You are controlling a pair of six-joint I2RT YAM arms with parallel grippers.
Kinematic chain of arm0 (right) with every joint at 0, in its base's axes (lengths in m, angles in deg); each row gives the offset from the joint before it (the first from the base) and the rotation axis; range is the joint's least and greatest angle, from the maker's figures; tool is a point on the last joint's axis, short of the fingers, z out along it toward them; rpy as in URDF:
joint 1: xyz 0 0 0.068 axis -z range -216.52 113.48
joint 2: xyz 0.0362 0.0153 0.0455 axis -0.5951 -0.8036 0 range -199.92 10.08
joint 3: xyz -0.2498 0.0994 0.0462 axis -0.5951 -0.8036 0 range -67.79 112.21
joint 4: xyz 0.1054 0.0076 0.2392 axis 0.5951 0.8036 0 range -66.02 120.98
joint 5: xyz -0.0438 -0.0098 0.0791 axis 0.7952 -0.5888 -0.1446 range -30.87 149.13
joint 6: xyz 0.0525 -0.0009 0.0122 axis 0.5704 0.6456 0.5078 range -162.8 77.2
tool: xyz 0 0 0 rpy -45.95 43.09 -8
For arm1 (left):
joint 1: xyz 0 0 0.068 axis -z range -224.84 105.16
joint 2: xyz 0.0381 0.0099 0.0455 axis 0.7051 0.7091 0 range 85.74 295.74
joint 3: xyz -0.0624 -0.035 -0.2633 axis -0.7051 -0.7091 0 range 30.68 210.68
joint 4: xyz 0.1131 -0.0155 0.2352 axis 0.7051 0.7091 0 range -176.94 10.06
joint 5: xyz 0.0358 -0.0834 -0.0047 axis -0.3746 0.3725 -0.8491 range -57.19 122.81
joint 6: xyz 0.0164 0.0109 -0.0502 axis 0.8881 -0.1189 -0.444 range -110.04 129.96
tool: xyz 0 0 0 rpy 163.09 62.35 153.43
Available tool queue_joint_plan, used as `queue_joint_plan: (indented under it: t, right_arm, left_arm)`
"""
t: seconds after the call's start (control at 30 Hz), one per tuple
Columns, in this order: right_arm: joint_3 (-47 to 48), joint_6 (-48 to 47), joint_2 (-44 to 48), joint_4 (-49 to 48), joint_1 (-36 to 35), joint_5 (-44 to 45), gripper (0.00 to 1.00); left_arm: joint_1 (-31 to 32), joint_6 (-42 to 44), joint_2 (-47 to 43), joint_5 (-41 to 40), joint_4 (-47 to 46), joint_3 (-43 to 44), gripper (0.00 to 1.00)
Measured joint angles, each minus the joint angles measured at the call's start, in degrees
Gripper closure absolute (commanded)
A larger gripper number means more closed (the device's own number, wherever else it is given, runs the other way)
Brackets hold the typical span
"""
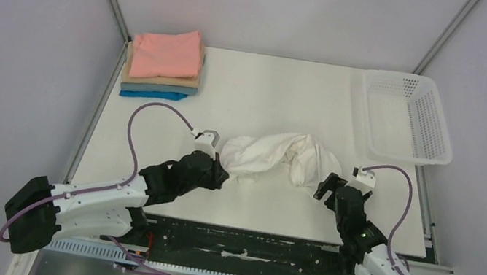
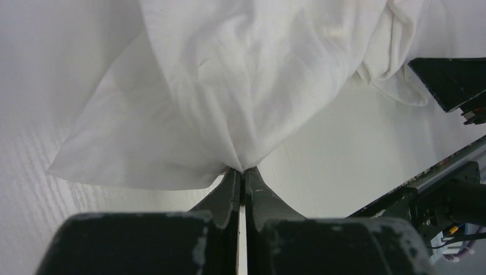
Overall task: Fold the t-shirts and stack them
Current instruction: Flatten out the tshirt
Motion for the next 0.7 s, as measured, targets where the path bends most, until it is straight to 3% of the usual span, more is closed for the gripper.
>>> queue_joint_plan:
  t: [0.07,0.13,0.17,0.27,0.37,0.47,0.7]
  right_arm:
    - [-0.5,0.0,-2.0,-1.4,0.0,-0.9,0.34]
    - [-1.3,0.2,-4.1,-3.3,0.0,-1.5,0.66]
    - [-1.4,0.5,-4.9,-4.2,0.0,-1.4,0.75]
    - [-1.4,0.9,-6.5,-5.7,0.0,-1.8,0.93]
    - [-0.2,0.6,-6.6,-4.8,0.0,-1.2,1.0]
    - [3.6,0.4,-5.4,-2.9,0.0,-0.9,1.0]
    - [19.4,-2.9,-1.8,-0.2,0.0,0.5,1.0]
  left_arm:
    - [0.0,0.0,-2.2,-1.7,1.6,0.0,0.98]
    - [0.0,0.0,-3.3,-3.0,2.9,0.0,0.98]
    - [0.0,0.0,-3.7,-3.5,3.5,-0.1,0.98]
    - [0.0,0.0,-4.4,-5.5,4.9,-0.3,0.98]
    - [0.0,0.0,-5.1,-8.3,7.7,-0.2,0.98]
    - [0.0,0.1,-7.2,-11.7,12.0,1.7,0.98]
    - [0.0,3.6,-17.7,-21.8,17.7,15.2,0.98]
